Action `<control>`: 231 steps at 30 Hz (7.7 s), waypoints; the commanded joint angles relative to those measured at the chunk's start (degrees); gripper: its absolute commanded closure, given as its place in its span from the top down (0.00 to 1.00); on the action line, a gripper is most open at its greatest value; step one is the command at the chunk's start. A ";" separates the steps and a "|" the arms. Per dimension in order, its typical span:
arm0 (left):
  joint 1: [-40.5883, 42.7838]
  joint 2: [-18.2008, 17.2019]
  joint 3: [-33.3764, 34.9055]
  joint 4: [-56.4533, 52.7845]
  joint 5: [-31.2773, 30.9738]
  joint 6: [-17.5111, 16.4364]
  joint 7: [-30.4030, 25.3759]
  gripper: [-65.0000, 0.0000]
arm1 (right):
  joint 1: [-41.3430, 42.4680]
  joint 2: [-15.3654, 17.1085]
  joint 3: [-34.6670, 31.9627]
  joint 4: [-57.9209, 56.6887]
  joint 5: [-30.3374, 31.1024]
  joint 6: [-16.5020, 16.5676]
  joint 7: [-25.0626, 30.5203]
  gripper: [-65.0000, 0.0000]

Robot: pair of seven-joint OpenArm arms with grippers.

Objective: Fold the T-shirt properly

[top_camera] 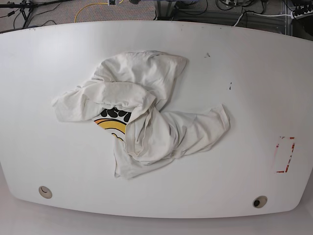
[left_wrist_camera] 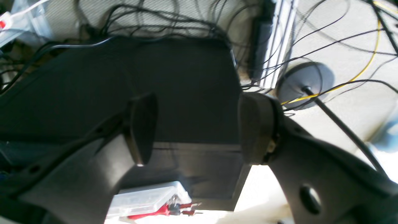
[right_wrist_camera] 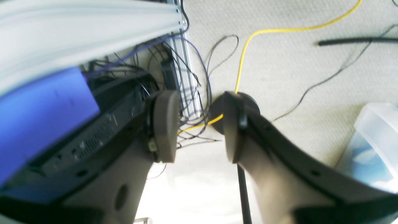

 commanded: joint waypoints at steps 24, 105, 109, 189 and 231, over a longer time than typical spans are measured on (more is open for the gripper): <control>-0.43 0.35 -1.13 -1.01 -0.61 -0.10 -0.81 0.60 | -0.55 -0.17 0.01 -0.62 -0.03 0.02 0.15 0.35; 33.40 0.49 -12.97 59.45 -5.26 0.03 -0.46 0.59 | -34.86 -2.33 0.68 56.47 0.72 2.48 -1.58 0.34; 34.39 0.40 -12.97 60.94 -7.22 -0.02 -0.35 0.59 | -36.27 -2.35 0.66 58.89 0.81 2.43 -1.53 0.34; 29.30 -0.49 -21.27 79.49 -22.67 -0.44 2.64 0.60 | -31.23 -2.83 0.99 79.04 1.98 4.15 -2.45 0.35; 22.41 -1.75 -20.32 81.70 -23.51 -0.53 2.71 0.67 | -10.18 0.67 1.09 79.17 2.47 13.21 -12.87 0.56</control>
